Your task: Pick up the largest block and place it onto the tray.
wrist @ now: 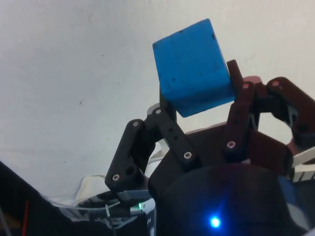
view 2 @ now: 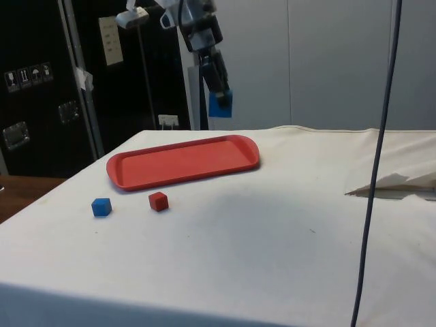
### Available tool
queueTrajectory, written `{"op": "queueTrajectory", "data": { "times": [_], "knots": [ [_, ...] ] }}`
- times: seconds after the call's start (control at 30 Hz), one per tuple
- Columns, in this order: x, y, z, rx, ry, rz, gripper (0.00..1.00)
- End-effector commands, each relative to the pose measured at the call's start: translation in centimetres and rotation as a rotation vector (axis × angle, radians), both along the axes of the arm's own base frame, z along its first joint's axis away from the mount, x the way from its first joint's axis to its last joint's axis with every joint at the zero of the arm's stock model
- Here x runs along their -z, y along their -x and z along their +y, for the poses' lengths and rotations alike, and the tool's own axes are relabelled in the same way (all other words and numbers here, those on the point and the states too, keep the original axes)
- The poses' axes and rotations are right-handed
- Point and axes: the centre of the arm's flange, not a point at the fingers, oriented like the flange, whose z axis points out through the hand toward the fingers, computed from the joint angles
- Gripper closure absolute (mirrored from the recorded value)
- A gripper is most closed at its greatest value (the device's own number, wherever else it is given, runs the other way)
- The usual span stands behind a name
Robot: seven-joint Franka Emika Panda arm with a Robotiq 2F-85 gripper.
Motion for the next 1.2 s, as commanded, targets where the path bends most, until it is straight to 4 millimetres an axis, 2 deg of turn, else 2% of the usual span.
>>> {"op": "queueTrajectory", "data": {
  "times": [0.0,0.1,0.13,0.27,0.4,0.43,0.73,0.77,0.93,1.17],
  "knots": [
    [-0.6,0.0,-0.1,0.000,0.000,-0.003,0.98],
    [-1.5,-0.3,0.0,0.000,-0.002,-0.014,0.98],
    [-1.3,-0.3,0.0,0.000,-0.004,-0.016,0.98],
    [-2.9,-0.7,-0.1,0.000,-0.005,-0.034,0.98],
    [-3.4,-1.5,-0.1,-0.001,-0.003,-0.049,0.98],
    [-3.4,-1.3,0.0,-0.002,-0.004,-0.050,0.98],
    [-2.7,-4.3,-1.6,-0.001,0.024,-0.056,0.98],
    [-2.7,-4.1,-1.5,-0.001,0.029,-0.057,0.98],
    [-1.8,-6.1,-2.7,-0.001,0.042,-0.056,0.98],
    [-0.7,-7.8,-3.8,0.001,0.056,-0.058,0.98]
  ]
}}
